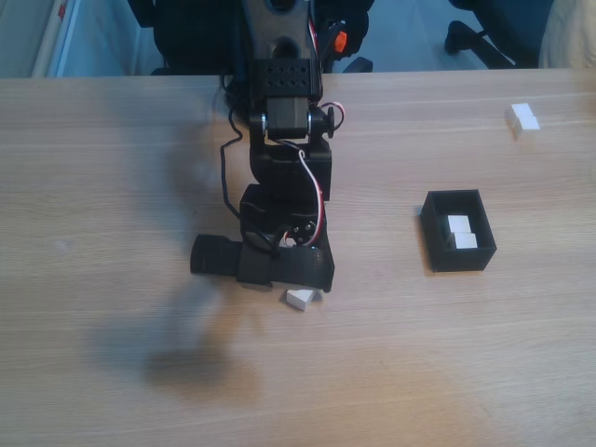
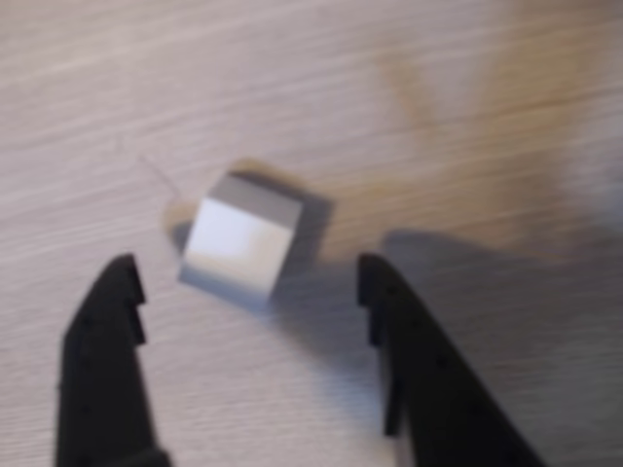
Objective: Pick blocks and place them in the box.
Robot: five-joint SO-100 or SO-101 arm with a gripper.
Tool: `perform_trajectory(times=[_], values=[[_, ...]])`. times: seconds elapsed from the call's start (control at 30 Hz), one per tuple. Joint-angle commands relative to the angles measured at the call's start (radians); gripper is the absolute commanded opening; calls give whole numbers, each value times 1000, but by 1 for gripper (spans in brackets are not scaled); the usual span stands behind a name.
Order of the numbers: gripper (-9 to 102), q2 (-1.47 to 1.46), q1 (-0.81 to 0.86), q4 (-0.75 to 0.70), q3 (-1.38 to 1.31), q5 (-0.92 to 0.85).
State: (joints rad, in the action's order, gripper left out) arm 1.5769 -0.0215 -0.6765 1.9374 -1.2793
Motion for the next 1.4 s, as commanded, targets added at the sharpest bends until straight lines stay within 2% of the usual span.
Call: perform_trajectory(times=[0.0,0.17,0.3,0.57,0.9,1.17,1.37], values=[[24,-11,-5,17,-84,5],[21,-34,-12,14,-110,15],[15,-40,-18,11,-115,29],[16,-28,-49,-35,-101,72],[16,-46,-74,-23,-98,89],[10,-64,-72,-9,-103,95],[9,-74,-75,8,-101,100]])
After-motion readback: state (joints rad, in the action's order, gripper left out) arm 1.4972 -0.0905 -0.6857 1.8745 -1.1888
